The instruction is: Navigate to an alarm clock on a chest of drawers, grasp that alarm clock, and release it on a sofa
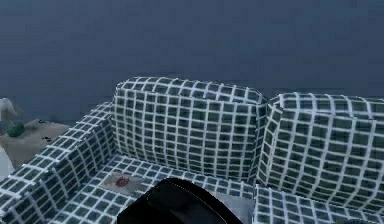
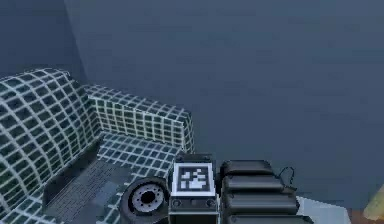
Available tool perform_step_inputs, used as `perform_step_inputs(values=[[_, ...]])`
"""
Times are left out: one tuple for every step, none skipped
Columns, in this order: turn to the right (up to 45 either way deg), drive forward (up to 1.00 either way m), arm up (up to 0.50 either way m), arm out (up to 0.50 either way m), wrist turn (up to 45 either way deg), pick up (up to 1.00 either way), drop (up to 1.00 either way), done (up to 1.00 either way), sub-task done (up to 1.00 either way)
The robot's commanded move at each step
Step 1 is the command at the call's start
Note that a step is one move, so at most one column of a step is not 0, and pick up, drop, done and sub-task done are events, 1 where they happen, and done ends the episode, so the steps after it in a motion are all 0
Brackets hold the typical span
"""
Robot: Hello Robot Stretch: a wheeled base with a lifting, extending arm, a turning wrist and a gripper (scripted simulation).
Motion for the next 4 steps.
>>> perform_step_inputs(values=[[-45.0, 0.00, 0.00, 0.00, 0.0, 0.00, 0.00, 0.00, 0.00], [-3.0, 0.00, 0.00, 0.00, 0.0, 0.00, 0.00, 0.00, 0.00], [0.0, 0.00, 0.00, 0.32, 0.0, 0.00, 0.00, 0.00, 0.00], [0.0, 0.00, 0.00, 0.00, 45.0, 0.00, 0.00, 0.00, 0.00]])
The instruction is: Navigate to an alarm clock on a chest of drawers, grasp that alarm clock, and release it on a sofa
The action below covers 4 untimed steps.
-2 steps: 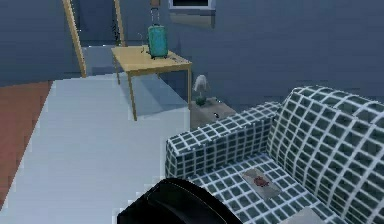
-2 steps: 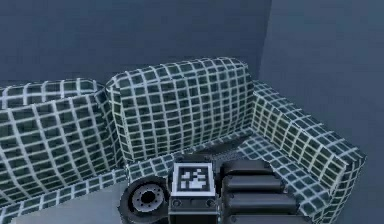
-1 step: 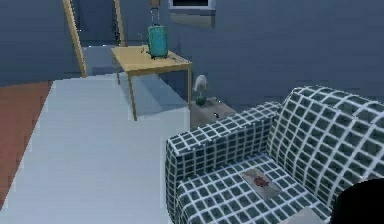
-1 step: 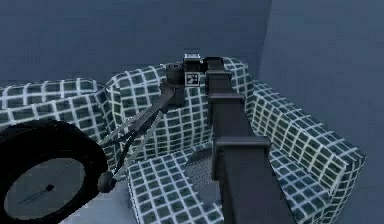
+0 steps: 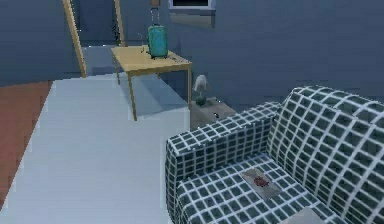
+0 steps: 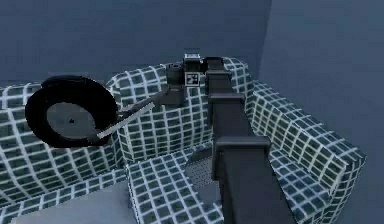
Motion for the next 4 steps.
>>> perform_step_inputs(values=[[0.0, 0.00, 0.00, 0.00, 45.0, 0.00, 0.00, 0.00, 0.00], [0.0, 0.00, -0.28, 0.00, 0.0, 0.00, 0.00, 0.00, 0.00], [0.0, 0.00, -0.32, 0.00, 0.0, 0.00, 0.00, 0.00, 0.00], [0.0, 0.00, 0.00, 0.00, 0.0, 0.00, 1.00, 0.00, 0.00]])
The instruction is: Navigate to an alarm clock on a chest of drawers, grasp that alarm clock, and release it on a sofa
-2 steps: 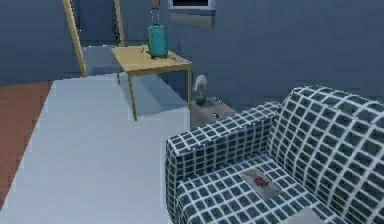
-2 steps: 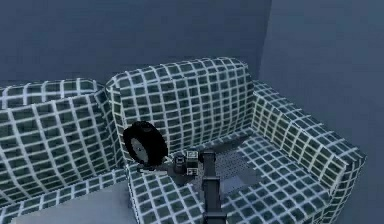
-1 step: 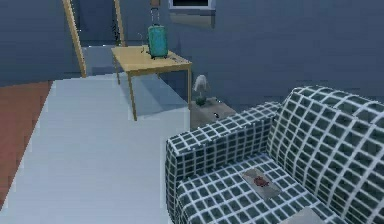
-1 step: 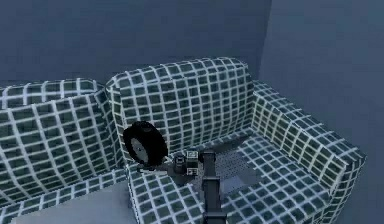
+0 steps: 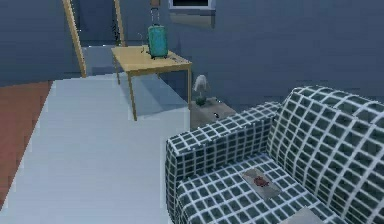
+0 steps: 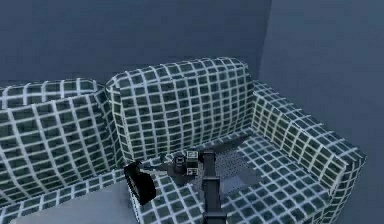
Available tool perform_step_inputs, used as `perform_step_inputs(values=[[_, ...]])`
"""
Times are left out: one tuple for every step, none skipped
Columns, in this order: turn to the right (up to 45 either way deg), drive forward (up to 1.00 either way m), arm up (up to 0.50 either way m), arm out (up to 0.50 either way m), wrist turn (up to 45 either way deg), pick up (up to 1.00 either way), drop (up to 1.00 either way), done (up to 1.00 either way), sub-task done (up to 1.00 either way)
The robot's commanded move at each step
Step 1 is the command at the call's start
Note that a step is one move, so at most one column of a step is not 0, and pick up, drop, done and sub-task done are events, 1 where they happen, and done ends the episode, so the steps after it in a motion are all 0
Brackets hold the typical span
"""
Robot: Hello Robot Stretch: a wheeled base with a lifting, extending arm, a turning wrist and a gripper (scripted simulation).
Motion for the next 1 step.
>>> perform_step_inputs(values=[[0.0, 0.00, 0.10, 0.00, 0.0, 0.00, 0.00, 0.00, 0.00]])
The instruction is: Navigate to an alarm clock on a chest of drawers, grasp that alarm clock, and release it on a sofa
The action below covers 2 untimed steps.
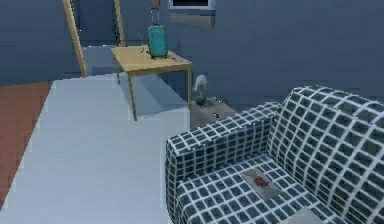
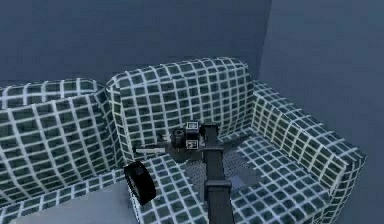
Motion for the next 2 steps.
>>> perform_step_inputs(values=[[0.0, 0.00, 0.00, -0.08, 0.0, 0.00, 0.00, 0.00, 0.00], [0.0, 0.00, 0.00, 0.00, 0.0, 0.00, 0.00, 1.00, 0.00]])
